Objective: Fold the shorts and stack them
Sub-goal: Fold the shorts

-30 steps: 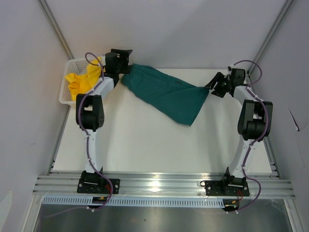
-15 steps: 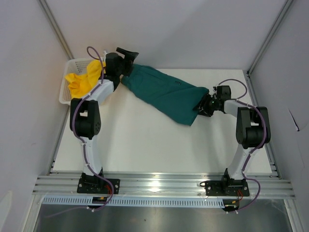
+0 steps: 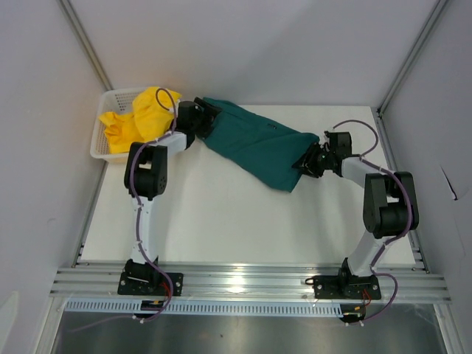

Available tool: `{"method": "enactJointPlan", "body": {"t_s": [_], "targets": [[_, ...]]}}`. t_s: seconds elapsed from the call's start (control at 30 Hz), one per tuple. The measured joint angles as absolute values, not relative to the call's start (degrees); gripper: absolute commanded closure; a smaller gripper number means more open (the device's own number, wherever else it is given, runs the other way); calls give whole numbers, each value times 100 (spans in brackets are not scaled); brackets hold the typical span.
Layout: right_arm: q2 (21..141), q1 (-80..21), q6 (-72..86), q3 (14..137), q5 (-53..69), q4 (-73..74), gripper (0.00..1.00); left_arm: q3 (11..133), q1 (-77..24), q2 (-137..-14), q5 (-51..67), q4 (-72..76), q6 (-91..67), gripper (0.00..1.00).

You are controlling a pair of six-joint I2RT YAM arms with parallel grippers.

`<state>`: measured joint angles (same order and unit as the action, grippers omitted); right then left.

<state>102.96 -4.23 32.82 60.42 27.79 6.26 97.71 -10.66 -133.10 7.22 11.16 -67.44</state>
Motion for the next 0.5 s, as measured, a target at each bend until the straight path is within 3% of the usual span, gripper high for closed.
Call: {"method": "enactJointPlan", "body": {"t_s": [0.5], "targets": [[9996,-482,3461,5819,2794,473,58,9323,-1063,-13830,1026,2746,-6696,2]]}}
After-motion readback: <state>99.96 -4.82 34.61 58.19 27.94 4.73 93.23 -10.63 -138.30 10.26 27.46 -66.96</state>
